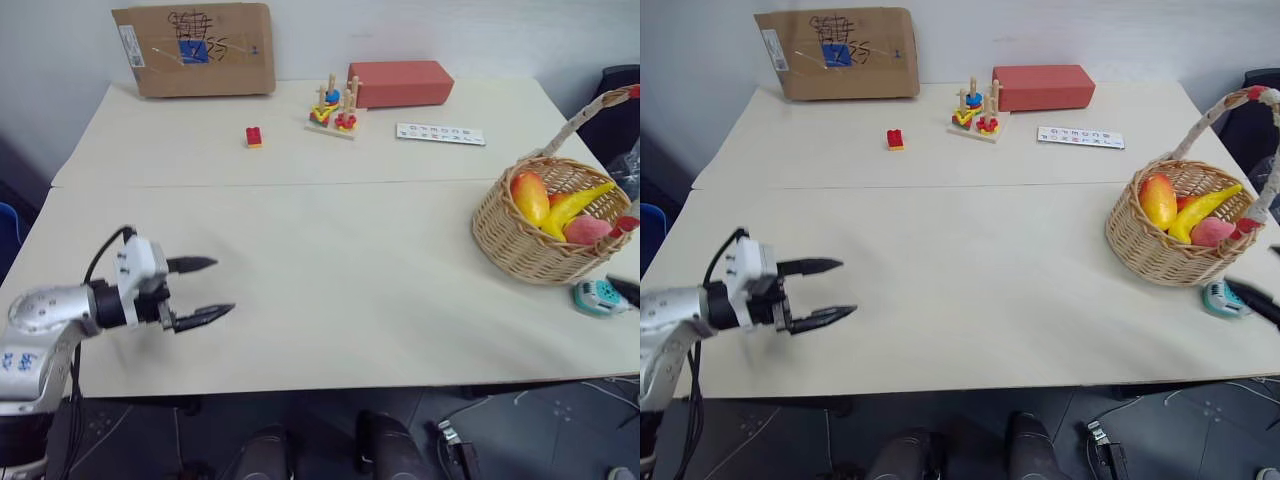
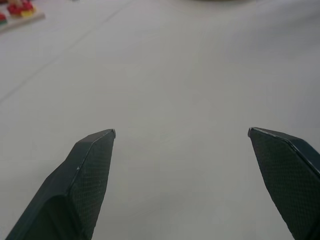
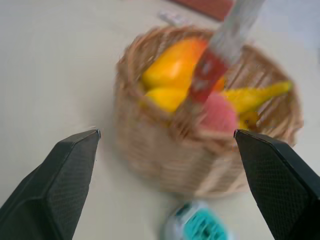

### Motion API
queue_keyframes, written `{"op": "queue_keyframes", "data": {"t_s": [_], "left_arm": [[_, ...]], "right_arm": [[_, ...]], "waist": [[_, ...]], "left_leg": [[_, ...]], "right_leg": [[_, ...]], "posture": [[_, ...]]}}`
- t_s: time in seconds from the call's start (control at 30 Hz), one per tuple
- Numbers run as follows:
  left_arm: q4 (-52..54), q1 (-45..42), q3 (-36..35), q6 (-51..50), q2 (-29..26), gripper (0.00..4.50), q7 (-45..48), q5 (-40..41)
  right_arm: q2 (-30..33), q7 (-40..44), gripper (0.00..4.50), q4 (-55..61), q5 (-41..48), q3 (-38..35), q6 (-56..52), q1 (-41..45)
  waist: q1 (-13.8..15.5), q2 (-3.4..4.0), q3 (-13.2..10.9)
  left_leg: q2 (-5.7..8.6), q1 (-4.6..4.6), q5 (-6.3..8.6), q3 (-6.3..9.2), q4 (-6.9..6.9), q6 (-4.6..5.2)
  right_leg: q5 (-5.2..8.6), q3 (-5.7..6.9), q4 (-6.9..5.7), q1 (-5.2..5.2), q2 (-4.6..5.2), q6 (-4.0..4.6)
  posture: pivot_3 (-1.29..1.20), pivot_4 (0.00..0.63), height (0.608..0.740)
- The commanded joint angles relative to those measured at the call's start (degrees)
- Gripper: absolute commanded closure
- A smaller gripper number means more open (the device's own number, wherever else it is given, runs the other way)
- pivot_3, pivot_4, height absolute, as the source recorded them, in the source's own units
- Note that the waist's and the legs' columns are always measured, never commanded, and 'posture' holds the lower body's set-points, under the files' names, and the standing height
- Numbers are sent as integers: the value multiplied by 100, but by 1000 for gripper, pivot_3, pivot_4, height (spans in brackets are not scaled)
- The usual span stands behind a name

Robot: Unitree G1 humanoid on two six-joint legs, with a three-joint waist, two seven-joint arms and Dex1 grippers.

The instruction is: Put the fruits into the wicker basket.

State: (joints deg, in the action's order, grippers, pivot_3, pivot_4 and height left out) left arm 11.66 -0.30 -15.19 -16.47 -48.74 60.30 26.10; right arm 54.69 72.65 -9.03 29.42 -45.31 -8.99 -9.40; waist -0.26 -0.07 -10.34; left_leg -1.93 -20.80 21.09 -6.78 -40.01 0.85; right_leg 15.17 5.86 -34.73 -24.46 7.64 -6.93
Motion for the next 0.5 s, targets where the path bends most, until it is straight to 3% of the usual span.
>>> {"op": "queue_keyframes", "data": {"t_s": [0.03,0.17,0.3,0.5], "left_arm": [[250,408,-275,478,-202,0,-2,-390],[560,960,-443,570,-58,0,-178,-408],[722,1149,-278,811,237,0,-498,-619],[882,1234,-223,935,422,0,-592,-624]], "right_arm": [[-94,767,33,1217,229,457,142,-637],[-662,483,33,1726,360,1545,213,-20],[-1489,227,33,1350,-428,2868,1123,864],[-1939,29,33,510,-636,3431,1610,1782]], "waist": [[1,-2,0],[-67,-16,5],[-59,-7,9],[26,-6,9]], "left_leg": [[-3,9,3,7,2,-2],[-65,65,36,7,3,-14],[-65,64,41,0,2,-17],[-39,52,41,-13,-7,-13]], "right_leg": [[1,-4,2,1,1,2],[5,-5,-1,37,-9,20],[9,-2,-11,23,-7,31],[11,1,-41,9,-8,35]], "posture": [[0,150,740],[0,150,740],[0,150,740],[0,150,740]]}}
